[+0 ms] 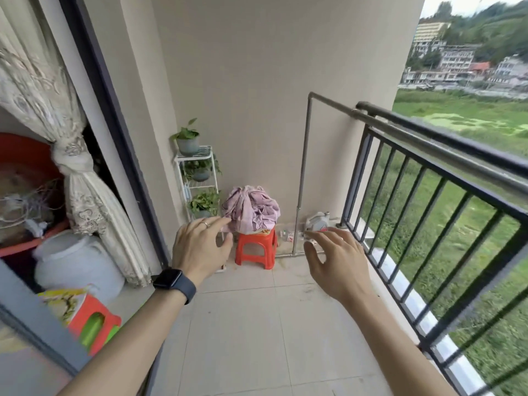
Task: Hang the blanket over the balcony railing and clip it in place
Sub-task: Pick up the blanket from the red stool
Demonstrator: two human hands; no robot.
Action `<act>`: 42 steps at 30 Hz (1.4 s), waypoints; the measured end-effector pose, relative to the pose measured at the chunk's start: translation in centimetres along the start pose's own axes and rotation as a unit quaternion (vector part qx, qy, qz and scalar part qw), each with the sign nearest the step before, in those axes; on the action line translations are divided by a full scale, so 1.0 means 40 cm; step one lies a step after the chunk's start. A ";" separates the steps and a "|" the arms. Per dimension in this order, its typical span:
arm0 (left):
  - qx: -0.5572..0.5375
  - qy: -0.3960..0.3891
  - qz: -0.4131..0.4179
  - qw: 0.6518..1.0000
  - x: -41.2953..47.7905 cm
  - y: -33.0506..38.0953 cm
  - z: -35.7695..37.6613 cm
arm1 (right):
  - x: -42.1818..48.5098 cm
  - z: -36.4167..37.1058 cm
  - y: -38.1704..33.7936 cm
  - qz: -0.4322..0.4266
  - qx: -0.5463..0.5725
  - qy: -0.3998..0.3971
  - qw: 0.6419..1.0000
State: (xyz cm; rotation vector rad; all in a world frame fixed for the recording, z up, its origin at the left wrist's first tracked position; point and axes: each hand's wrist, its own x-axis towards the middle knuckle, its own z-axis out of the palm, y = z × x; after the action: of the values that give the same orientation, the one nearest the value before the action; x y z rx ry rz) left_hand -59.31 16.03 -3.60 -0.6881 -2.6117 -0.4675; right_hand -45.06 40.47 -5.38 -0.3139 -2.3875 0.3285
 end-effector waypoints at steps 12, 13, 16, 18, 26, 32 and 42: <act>0.022 -0.010 0.001 1.000 0.590 -0.227 0.317 | 0.532 0.474 0.099 -0.012 -0.019 -0.050 0.998; 0.019 -0.012 0.003 1.000 0.639 -0.246 0.346 | 0.572 0.515 0.104 -0.010 -0.019 -0.058 0.998; 0.006 -0.032 0.011 0.999 0.778 -0.300 0.435 | 0.683 0.625 0.117 0.004 -0.020 -0.068 0.997; -0.008 -0.049 0.010 0.999 0.866 -0.331 0.493 | 0.751 0.687 0.126 0.016 -0.016 -0.067 0.997; -0.014 -0.114 -0.009 0.993 1.161 -0.438 0.764 | 0.976 0.983 0.222 0.040 0.000 -0.103 0.994; -0.001 -0.154 -0.049 0.987 1.361 -0.498 0.991 | 1.168 1.238 0.333 0.030 0.022 -0.178 0.983; -0.021 -0.263 -0.118 0.957 1.592 -0.571 1.299 | 1.415 1.579 0.442 0.047 0.046 -0.329 0.942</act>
State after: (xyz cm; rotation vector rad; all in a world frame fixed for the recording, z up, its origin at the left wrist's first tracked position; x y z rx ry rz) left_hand -137.27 43.56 -24.55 -0.5752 -3.2185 -0.4575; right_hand -126.33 65.25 -22.26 -0.3100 -3.0013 0.6737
